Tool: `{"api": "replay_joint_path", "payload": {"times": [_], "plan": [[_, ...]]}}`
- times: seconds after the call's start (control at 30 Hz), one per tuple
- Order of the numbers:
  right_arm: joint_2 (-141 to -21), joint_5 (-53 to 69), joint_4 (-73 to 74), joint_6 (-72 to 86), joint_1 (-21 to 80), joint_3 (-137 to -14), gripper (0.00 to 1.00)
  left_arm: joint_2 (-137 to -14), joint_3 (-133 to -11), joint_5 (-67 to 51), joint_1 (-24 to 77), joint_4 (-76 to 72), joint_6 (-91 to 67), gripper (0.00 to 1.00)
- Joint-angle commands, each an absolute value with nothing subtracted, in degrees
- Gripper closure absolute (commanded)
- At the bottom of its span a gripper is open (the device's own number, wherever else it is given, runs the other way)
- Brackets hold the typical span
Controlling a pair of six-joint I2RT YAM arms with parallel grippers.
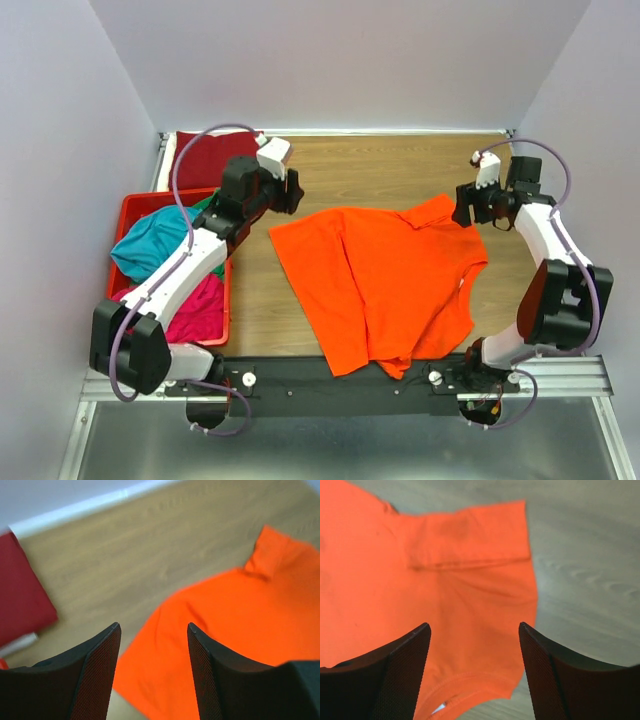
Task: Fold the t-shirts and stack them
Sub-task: Flatten the tshirt out
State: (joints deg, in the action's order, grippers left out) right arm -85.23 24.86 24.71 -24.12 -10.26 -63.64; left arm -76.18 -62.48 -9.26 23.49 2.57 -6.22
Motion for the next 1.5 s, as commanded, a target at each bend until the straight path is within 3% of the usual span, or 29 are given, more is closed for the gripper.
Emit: {"api": "replay_joint_path", "payload": {"times": [0.0,0.1,0.47,0.73,0.87,0.93,1.0,1.1,1.47], "plan": [[-89.0,24.8,31.1,-26.5,-10.5,-63.7,0.24,-72.9,-57.9,-13.3,23.8,7.3,-4.4,0.37],[-90.5,21.4,32.0,-25.9,-11.2,-63.7,0.32,-70.8,-55.6,-14.8,23.8,6.9,-5.6,0.37],[-90.9,13.4,33.1,-27.0,-16.0,-57.4,0.31,-73.7,-39.5,-23.0,26.0,-2.7,-27.3,0.42],[-97.9,14.5,32.6,-27.2,-18.1,-59.8,0.32,-80.7,-41.2,-18.2,28.4,-0.4,-27.9,0.43],[-101.7,16.0,32.7,-26.5,-18.0,-61.4,0.41,-86.0,-42.8,-16.3,28.5,-0.1,-29.0,0.42],[-102.7,16.3,32.7,-26.5,-18.0,-62.0,0.56,-87.8,-43.2,-16.5,28.7,-0.1,-29.3,0.43],[-102.9,16.5,32.7,-26.9,-18.0,-62.8,0.79,-90.7,-43.7,-16.0,28.7,-0.1,-29.3,0.43],[-103.8,16.4,32.5,-26.7,-18.0,-66.2,0.99,-95.5,-45.9,-14.9,28.7,-0.1,-28.9,0.45],[-114.2,14.4,28.7,-23.1,-17.1,-83.9,0.99,-110.5,-63.7,-6.6,21.6,13.5,-21.6,0.49]]}}
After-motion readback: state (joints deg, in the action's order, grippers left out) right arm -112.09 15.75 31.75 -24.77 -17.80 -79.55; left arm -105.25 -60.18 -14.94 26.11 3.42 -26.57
